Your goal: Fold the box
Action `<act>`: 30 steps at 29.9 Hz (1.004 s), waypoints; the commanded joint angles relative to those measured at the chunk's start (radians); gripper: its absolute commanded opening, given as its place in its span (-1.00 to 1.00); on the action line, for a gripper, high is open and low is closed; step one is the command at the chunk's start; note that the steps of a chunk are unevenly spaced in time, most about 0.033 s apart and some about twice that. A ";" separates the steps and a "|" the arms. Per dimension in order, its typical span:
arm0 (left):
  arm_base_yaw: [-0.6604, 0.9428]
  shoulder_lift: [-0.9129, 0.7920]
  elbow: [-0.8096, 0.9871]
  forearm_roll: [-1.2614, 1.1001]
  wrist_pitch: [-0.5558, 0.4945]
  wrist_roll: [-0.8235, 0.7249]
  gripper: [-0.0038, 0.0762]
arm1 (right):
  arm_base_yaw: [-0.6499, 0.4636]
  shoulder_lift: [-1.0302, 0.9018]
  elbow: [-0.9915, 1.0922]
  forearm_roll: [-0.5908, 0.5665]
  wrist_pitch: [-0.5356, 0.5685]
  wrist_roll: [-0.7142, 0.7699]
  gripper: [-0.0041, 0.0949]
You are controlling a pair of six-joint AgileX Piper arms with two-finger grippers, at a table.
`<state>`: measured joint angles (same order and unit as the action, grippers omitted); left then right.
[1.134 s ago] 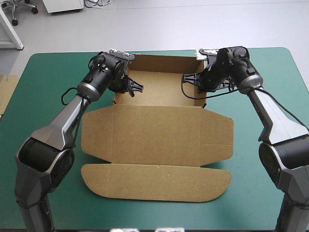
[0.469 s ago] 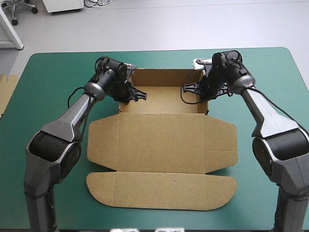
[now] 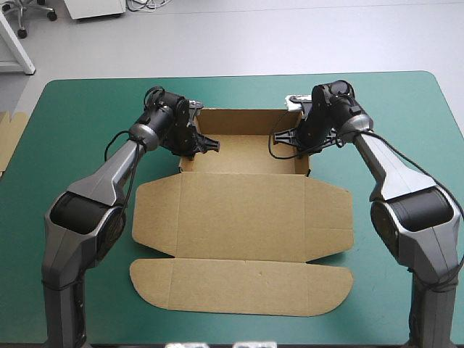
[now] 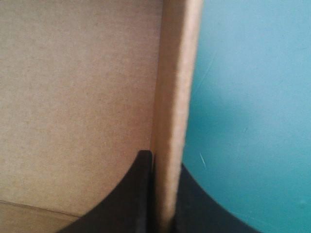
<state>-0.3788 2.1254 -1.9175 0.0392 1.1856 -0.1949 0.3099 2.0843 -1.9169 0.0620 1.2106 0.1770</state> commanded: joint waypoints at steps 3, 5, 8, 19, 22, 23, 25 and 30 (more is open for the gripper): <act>0.018 -0.022 -0.018 0.055 -0.009 0.029 -0.93 | 0.002 -0.030 -0.023 -0.072 0.031 -0.046 -0.91; 0.018 -0.022 -0.018 0.042 -0.018 0.029 -0.93 | 0.002 -0.030 -0.023 -0.062 0.032 -0.046 -0.91; 0.018 -0.024 -0.018 0.023 -0.024 0.030 -0.93 | 0.002 -0.035 -0.030 -0.054 0.033 -0.046 -0.92; 0.018 -0.042 -0.018 -0.015 -0.041 0.076 -0.63 | 0.002 -0.063 -0.050 -0.040 0.027 -0.046 -0.51; 0.018 -0.051 -0.018 -0.020 -0.039 0.079 -0.27 | 0.002 -0.066 -0.062 -0.040 0.035 -0.037 -0.45; 0.018 -0.051 -0.018 -0.024 -0.037 0.079 -0.16 | 0.002 -0.066 -0.065 -0.035 0.035 -0.037 -0.44; 0.018 -0.053 -0.018 -0.039 -0.028 0.081 0.08 | 0.002 -0.072 -0.071 -0.033 0.033 -0.035 -0.39; 0.018 -0.071 -0.018 -0.108 -0.039 0.101 0.29 | 0.002 -0.092 -0.082 -0.040 0.033 -0.035 -0.06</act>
<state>-0.3525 2.1245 -1.9196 0.0000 1.1589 -0.0999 0.3143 2.0785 -1.9580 0.0448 1.2313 0.1473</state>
